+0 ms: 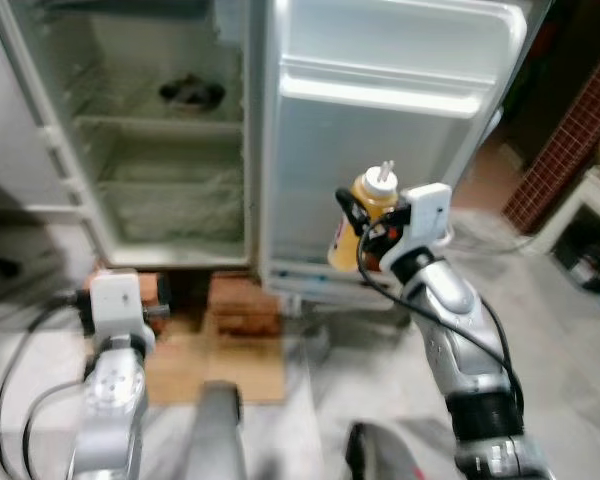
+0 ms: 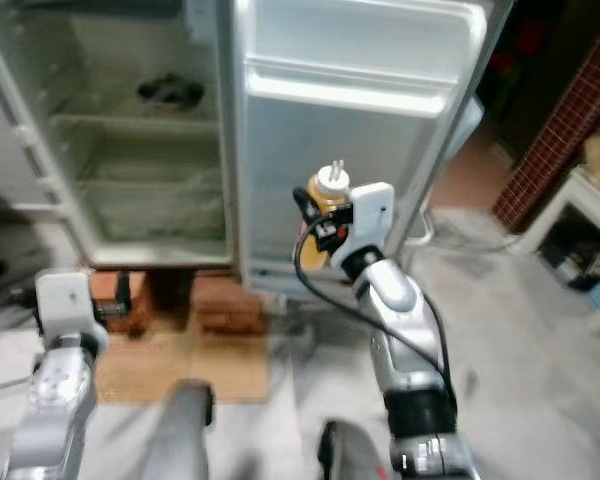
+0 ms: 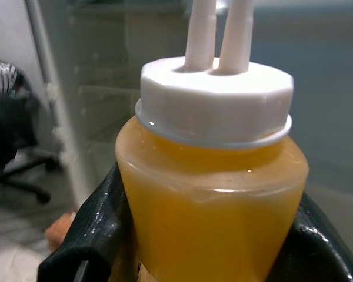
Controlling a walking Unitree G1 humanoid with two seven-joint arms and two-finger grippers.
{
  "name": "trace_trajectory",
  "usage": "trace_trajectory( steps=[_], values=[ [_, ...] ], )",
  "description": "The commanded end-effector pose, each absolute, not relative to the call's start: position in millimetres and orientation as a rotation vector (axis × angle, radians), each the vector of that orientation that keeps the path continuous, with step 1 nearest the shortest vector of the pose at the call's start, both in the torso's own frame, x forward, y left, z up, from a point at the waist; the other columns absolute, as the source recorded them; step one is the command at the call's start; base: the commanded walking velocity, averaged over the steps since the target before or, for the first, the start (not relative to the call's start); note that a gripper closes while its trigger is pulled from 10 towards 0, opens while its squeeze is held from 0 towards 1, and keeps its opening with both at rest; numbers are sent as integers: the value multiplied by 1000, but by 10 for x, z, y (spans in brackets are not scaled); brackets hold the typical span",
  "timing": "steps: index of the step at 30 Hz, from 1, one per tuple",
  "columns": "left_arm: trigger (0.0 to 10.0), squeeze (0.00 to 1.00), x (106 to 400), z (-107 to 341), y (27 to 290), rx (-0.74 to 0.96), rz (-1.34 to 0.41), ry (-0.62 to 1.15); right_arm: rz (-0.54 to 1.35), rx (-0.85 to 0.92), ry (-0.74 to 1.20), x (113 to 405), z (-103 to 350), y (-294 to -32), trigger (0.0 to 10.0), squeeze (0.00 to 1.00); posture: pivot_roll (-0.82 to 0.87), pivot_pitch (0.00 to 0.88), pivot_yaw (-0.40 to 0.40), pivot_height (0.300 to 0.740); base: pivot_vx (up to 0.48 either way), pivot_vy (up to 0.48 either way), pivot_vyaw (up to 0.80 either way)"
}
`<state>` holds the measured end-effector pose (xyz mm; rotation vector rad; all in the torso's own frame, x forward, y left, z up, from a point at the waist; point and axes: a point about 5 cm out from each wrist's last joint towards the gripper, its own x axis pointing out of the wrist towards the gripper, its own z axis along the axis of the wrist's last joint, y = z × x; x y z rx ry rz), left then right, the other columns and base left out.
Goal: Restocking fridge
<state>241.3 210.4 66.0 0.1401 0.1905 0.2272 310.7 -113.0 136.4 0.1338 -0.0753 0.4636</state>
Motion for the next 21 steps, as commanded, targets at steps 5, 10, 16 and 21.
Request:
trace_trajectory(
  steps=[5,10,16,21],
  values=[
    [10000,0,2518,788,2041,142,191,129,473,111,-135,3134,1502,-1156,10000,0,46,0,-85,631,0,0,0],
    [10000,0,2523,793,2047,146,187,121,493,105,-138,3126,1501,-1136,10000,0,45,0,-87,631,306,0,0],
    [10000,0,2522,792,2042,141,189,118,506,102,-142,3121,1506,-1131,10000,0,44,0,-89,631,480,0,0],
    [10000,0,2514,784,2044,133,199,123,518,97,-139,3108,1496,-1123,10000,0,44,0,-89,631,478,0,0]
  ],
)
